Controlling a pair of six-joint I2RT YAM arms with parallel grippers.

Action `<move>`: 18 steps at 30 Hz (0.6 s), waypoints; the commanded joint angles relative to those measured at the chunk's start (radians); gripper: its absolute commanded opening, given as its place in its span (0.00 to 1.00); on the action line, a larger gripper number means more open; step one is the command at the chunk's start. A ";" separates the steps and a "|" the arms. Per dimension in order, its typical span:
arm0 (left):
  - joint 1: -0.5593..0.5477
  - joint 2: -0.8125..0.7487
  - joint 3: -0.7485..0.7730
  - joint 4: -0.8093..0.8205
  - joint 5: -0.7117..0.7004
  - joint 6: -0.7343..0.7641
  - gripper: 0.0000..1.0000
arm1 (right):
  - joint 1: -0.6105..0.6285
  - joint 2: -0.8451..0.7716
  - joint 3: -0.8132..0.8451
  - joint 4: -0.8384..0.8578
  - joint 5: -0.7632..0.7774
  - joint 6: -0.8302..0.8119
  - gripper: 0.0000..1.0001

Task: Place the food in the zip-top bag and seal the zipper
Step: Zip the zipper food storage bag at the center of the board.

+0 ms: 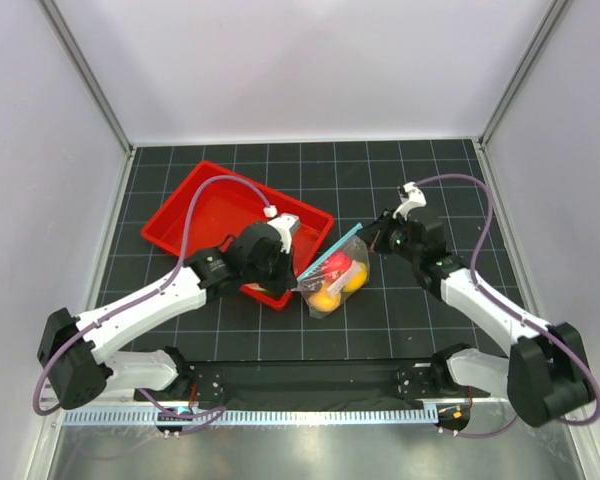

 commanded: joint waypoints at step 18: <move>0.026 -0.477 -0.201 0.015 -0.360 -0.113 0.96 | -0.029 -0.271 -0.023 -0.067 0.136 -0.077 0.88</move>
